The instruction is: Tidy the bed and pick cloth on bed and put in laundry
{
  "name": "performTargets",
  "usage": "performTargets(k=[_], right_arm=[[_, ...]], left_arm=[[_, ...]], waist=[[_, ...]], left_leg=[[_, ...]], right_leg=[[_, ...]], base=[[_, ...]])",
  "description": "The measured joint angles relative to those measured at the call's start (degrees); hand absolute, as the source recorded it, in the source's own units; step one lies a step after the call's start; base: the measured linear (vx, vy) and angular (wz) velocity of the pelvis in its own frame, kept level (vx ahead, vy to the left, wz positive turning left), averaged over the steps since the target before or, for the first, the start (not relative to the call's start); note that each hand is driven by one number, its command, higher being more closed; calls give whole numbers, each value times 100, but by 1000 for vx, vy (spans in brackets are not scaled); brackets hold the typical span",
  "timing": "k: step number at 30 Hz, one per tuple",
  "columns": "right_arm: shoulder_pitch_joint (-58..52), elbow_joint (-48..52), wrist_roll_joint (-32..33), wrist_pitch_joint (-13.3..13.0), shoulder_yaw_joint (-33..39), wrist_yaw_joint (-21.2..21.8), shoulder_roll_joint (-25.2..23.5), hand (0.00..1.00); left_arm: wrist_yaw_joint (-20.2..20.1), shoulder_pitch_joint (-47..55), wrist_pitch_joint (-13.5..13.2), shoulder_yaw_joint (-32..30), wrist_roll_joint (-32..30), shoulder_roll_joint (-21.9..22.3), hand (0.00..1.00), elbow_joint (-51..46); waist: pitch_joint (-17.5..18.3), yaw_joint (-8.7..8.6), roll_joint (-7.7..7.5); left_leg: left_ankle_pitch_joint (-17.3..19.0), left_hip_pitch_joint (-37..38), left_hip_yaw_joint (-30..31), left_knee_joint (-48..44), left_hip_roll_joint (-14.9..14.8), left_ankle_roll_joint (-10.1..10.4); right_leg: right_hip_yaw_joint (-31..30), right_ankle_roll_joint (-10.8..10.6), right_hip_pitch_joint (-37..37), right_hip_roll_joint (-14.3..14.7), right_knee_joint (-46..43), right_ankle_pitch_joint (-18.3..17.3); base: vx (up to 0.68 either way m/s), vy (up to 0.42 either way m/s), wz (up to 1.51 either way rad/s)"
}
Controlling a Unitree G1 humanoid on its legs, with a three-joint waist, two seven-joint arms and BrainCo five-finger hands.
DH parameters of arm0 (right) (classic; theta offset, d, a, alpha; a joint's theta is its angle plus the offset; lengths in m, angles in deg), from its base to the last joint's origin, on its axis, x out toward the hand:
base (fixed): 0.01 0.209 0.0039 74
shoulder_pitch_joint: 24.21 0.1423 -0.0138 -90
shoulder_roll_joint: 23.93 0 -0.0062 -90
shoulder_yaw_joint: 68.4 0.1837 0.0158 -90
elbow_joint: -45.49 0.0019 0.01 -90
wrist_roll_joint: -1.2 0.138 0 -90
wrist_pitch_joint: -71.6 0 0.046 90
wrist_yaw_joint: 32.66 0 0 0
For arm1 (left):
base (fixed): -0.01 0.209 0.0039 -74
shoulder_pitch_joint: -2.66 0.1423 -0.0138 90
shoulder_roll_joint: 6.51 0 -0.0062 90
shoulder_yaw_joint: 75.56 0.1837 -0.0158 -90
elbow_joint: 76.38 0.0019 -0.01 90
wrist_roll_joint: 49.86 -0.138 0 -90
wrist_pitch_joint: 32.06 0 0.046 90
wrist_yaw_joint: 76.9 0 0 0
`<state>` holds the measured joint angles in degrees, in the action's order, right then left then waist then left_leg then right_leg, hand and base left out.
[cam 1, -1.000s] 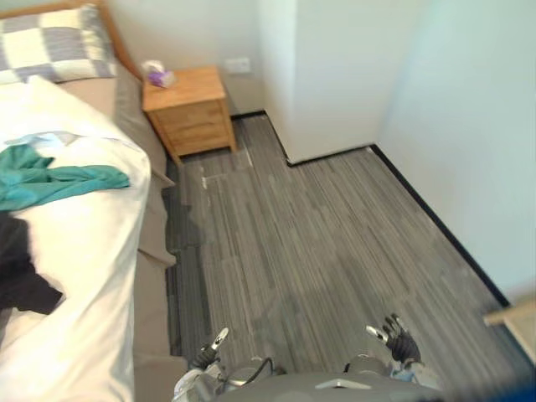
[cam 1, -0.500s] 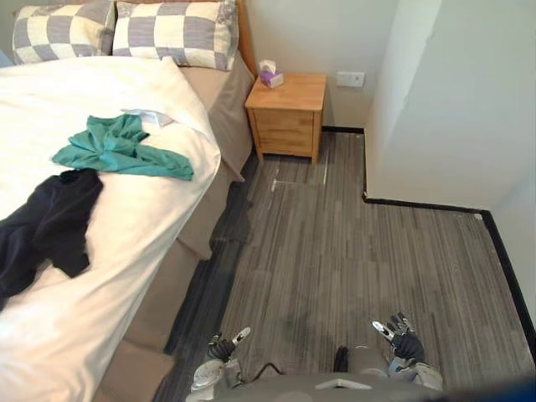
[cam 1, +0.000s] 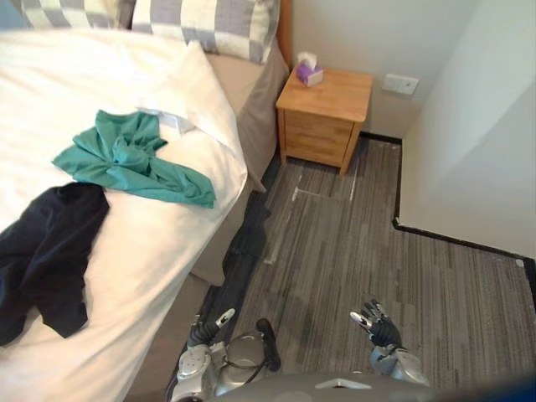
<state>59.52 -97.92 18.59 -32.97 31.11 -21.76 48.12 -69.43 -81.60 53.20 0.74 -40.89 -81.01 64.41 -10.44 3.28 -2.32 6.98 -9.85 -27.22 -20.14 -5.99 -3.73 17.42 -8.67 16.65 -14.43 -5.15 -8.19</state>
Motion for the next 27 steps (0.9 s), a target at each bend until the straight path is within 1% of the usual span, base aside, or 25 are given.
performTargets(k=[2,3,4,5,6,7,8,9,10,11,12,13,14,15,16,17,18,19,20,21,22,24,25,26,27], right_arm=[[-41,-38,1,13,11,-28,71,0],[-44,-175,30,33,79,-43,118,0],[-44,-226,48,33,152,-82,249,0],[-86,-243,48,24,151,-104,288,0],[-121,-294,49,15,179,-124,314,0],[-142,-340,128,-52,200,-155,294,0],[-129,-341,151,-80,178,-161,295,0],[-135,-342,162,-124,126,-157,293,0],[-132,-336,166,-160,113,-148,292,0],[-115,-313,171,-206,105,-138,292,0],[-121,-248,176,-230,92,-130,290,0],[-130,-197,193,-262,74,-121,288,0],[-173,-65,311,-299,72,-103,284,0],[-197,-15,374,-304,62,-95,281,0],[-224,45,457,-322,54,-81,268,0],[-247,70,522,-325,47,-71,261,0],[-271,74,668,-331,38,-59,250,0],[-220,78,727,-339,36,-49,283,0],[-186,89,722,-352,42,-35,319,0],[-129,120,716,-395,44,-18,330,0],[-125,141,716,-394,51,-9,326,0],[-130,108,683,-388,50,-1,330,0],[-109,61,584,-382,42,10,351,0],[-101,43,564,-367,21,11,367,0],[-74,31,432,-321,-139,15,434,0]], left_arm=[[-2,5,129,78,-59,-46,0,32],[-6,-20,195,225,-211,-75,0,169],[-8,-37,249,471,-410,-151,0,265],[-10,-27,275,599,-417,-195,0,287],[-8,-25,302,724,-418,-248,0,310],[2,-56,332,879,-395,-357,0,442],[2,-94,337,936,-397,-415,0,483],[2,-170,350,982,-367,-483,0,569],[11,-217,378,998,-296,-490,0,640],[10,-270,439,1070,-196,-477,0,683],[8,-303,446,1103,-113,-440,0,681],[8,-342,449,1109,-101,-403,0,683],[8,-448,439,1135,-105,-294,0,684],[7,-488,428,1135,-113,-246,0,683],[6,-532,397,1134,-123,-163,0,683],[2,-531,381,1132,-133,-124,0,684],[2,-488,325,1125,-163,-75,0,696],[0,-510,266,1098,-174,-5,0,754],[-15,-552,240,1105,-176,38,0,747],[-12,-572,179,1096,-181,71,0,737],[-13,-560,182,1086,-181,110,0,752],[-9,-509,190,1074,-176,183,0,734],[-8,-499,198,967,-171,232,0,714],[-4,-490,202,873,-164,257,0,702],[1,-444,199,650,-123,292,0,632]], waist=[[27,1,24],[54,-64,53],[78,-158,96],[83,-228,78],[85,-300,125],[60,-405,103],[32,-420,144],[-3,-478,113],[-21,-510,112],[-40,-556,140],[-54,-577,165],[-73,-590,189],[-115,-633,237],[-117,-665,241],[-137,-691,246],[-142,-693,243],[-166,-694,239],[-244,-683,330],[-296,-662,413],[-364,-677,424],[-372,-699,422],[-309,-695,434],[-297,-694,471],[-289,-692,490],[-280,-669,512]], left_leg=[[221,288,-29,137,185,71],[353,506,35,405,329,100],[405,805,83,721,505,125],[425,974,106,887,612,114],[435,1223,122,1060,696,101],[440,1525,128,1222,708,134],[435,1633,115,1281,691,122],[457,1849,107,1337,614,148],[485,1978,112,1378,528,189],[524,2094,121,1413,397,254],[560,2157,131,1424,294,314],[579,2207,156,1441,225,349],[596,2348,247,1540,94,478],[609,2393,293,1570,39,522],[678,2528,372,1608,-43,659],[736,2602,407,1602,-82,754],[865,2807,430,1599,-172,949],[926,3020,424,1602,-310,1000],[869,3086,403,1594,-361,955],[648,3160,399,1593,-396,977],[411,3266,407,1598,-424,1044],[97,3287,455,1417,-519,1050],[-72,3198,585,973,-680,1068],[-140,3040,710,553,-801,1105],[-479,2469,1165,-722,-1082,1162]], right_leg=[[-184,2,-34,-121,-272,80],[-279,83,-253,-281,-1035,12],[-279,234,-786,-591,-2339,76],[-346,393,-1053,-742,-2964,222],[-533,493,-1343,-846,-3753,186],[-585,495,-1800,-718,-4474,-307],[-552,525,-1968,-615,-4554,-475],[-450,559,-2203,-332,-4438,-766],[-312,585,-2371,-107,-4203,-901],[-109,598,-2613,130,-3831,-963],[-20,592,-2807,278,-3518,-957],[47,598,-2922,349,-3246,-928],[150,622,-3146,457,-2493,-632],[177,646,-3213,463,-2130,-415],[162,658,-3279,457,-1453,63],[114,639,-3280,452,-1140,289],[64,614,-3169,449,-870,987],[101,1072,-3075,614,-1091,1010],[124,1090,-3094,643,-1299,817],[132,1132,-3205,582,-1803,440],[163,1211,-3226,543,-2154,103],[203,1209,-3139,566,-2346,-257],[236,1187,-2933,666,-2225,-392],[257,1199,-2798,743,-2117,-414],[312,1209,-2437,905,-1789,-441]], base=[[240,147,-18],[195,166,12],[247,197,21],[215,135,27],[243,123,16],[230,91,8],[301,60,0],[266,16,-2],[304,-40,4],[302,-72,8],[310,-86,10],[403,-138,21],[360,-142,31],[463,-208,45],[336,-182,36],[432,-267,33],[471,-304,19],[475,-297,9],[444,-293,3],[388,-301,4],[379,-318,7],[402,-310,4],[458,-339,6],[353,-267,6],[337,-223,7]])
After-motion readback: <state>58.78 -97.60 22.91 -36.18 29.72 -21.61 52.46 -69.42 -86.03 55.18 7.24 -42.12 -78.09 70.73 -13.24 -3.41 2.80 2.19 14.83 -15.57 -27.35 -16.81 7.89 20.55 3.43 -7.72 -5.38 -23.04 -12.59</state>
